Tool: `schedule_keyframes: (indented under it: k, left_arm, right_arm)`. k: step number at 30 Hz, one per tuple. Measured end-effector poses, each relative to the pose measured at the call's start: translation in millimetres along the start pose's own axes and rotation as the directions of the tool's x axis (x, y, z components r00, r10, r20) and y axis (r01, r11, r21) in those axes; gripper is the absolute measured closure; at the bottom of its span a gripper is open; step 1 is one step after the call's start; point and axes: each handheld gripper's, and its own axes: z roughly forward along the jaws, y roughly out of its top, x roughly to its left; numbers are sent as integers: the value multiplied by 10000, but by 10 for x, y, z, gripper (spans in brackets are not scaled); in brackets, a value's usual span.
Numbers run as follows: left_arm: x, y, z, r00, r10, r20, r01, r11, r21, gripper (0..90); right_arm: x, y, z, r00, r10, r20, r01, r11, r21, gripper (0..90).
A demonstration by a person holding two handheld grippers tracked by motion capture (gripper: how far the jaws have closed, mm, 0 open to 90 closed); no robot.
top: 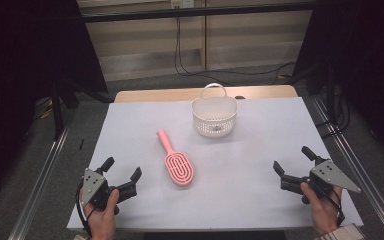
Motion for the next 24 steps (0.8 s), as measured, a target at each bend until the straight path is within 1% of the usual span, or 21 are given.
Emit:
schedule_keyframes:
  k: [2, 4, 7, 8, 11, 12, 15, 18, 22, 23, 24]
  left_arm:
    - [5, -1, -1, 10000, 76, -6, -76, 9999, 99, 34]
    - [6, 0, 0, 10000, 60, 45, -60, 9999, 122, 34]
    - [5, -2, 7, 10000, 15, 14, -15, 9999, 132, 34]
    - [8, 0, 11, 9999, -71, 103, 69, 9998, 211, 34]
    - [-4, 2, 16, 9998, -94, 172, 92, 9998, 162, 34]
    - [-13, 7, 22, 9996, -85, 254, 81, 9998, 169, 34]
    - [-13, 16, 22, 9996, -3, 276, -1, 9999, 136, 34]
    - [-13, 17, 23, 9996, -8, 265, 4, 9999, 139, 34]
    - [-14, 21, 29, 9993, -59, 374, 53, 9999, 161, 31]
    - [-12, 31, 37, 9990, 30, 456, -40, 9997, 225, 28]
    - [-18, 32, 44, 9989, 28, 472, -38, 9997, 229, 28]
  right_arm:
    - [1, -1, -1, 10000, 37, -26, -37, 10000, 6, 1]
    - [0, -1, -1, 10000, 46, -34, -46, 10000, 3, 3]
    - [-3, -4, 2, 10000, 67, -41, -67, 10000, 27, 4]
    - [-5, -5, 2, 10000, 62, -43, -61, 10000, 28, 3]
    - [-8, -7, 3, 10000, 71, -65, -71, 10000, 19, 4]
    - [-10, -10, 3, 9999, 52, -86, -51, 10000, 22, 4]
    - [-14, -12, -3, 9999, 66, -117, -65, 10000, 58, 4]
    - [-17, -14, -2, 9999, 100, -122, -99, 9999, 56, 4]
    - [-9, -13, 6, 9998, 115, -162, -114, 9999, 38, 4]
    - [-2, -14, 8, 9998, 67, -174, -66, 10000, 68, 4]
    - [1, -13, 9, 9998, 67, -212, -66, 10000, 68, 4]
